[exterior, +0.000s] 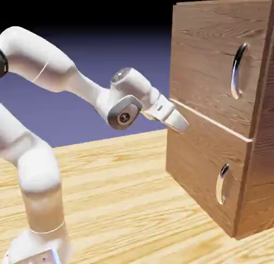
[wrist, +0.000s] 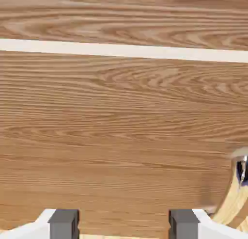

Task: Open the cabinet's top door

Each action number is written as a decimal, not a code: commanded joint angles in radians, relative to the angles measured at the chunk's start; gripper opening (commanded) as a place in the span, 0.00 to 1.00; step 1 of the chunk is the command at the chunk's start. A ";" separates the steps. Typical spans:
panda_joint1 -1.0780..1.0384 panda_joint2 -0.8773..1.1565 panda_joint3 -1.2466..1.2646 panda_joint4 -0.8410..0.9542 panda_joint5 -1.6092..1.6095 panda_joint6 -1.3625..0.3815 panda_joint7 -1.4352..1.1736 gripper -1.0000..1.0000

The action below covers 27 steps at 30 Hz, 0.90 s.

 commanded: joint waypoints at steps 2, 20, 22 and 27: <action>0.036 -0.016 -0.039 0.021 -0.087 -0.003 -0.056 0.50; 0.356 -0.161 -0.389 0.213 -0.870 -0.027 -0.558 0.50; 0.392 -0.177 -0.428 0.235 -0.957 -0.030 -0.614 0.50; 0.481 -0.218 -0.525 0.288 -1.174 -0.036 -0.754 0.50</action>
